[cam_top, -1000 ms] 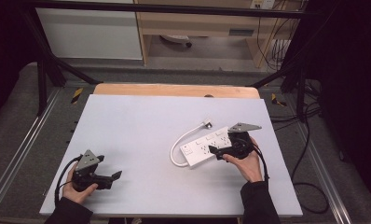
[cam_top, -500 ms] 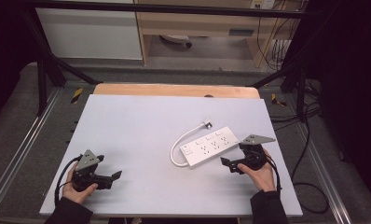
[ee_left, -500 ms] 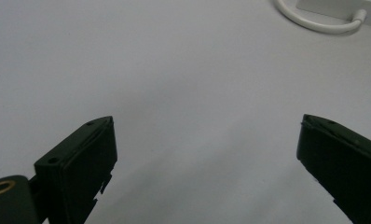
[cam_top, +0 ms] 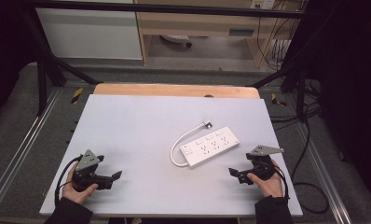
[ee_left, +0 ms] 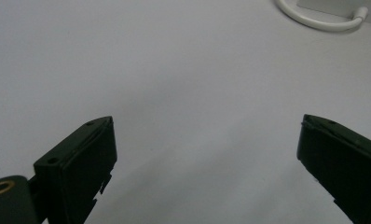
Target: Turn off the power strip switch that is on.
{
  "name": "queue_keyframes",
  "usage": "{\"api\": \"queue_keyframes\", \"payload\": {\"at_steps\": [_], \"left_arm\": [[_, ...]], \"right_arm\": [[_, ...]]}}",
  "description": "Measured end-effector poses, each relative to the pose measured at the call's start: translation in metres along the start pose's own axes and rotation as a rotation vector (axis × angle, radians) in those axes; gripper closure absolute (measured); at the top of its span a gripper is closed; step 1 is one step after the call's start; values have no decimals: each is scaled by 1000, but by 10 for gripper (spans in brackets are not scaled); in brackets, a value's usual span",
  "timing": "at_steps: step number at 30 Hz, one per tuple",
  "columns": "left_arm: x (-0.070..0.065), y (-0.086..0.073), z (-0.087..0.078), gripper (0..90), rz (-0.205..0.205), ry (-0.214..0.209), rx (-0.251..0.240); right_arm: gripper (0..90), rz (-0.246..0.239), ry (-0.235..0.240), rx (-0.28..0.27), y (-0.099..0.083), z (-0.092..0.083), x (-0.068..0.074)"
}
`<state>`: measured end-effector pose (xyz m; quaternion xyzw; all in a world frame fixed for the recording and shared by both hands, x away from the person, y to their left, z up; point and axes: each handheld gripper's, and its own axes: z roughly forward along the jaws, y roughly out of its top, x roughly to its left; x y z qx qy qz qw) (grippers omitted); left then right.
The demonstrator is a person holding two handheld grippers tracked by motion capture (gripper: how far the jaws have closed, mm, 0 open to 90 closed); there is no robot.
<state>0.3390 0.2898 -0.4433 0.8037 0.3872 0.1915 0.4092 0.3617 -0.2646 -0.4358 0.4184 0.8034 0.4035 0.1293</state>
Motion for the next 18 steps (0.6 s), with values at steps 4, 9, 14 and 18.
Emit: {"api": "queue_keyframes", "payload": {"at_steps": [4, 9, 14, 18], "left_arm": [[0, 0, 0, 47, -1, 1, 0], [0, 0, 1, 47, 5, -4, 5], [0, 0, 0, 48, 5, -5, 3], [-1, 1, 0, 48, 7, -4, 2]], "right_arm": [[6, -4, 0, -1, -10, -3, -3], [6, 12, -4, 10, -20, -6, -8], [6, 14, -13, 10, -21, -6, -9], [6, 12, -15, 14, -22, -6, -9]]}}
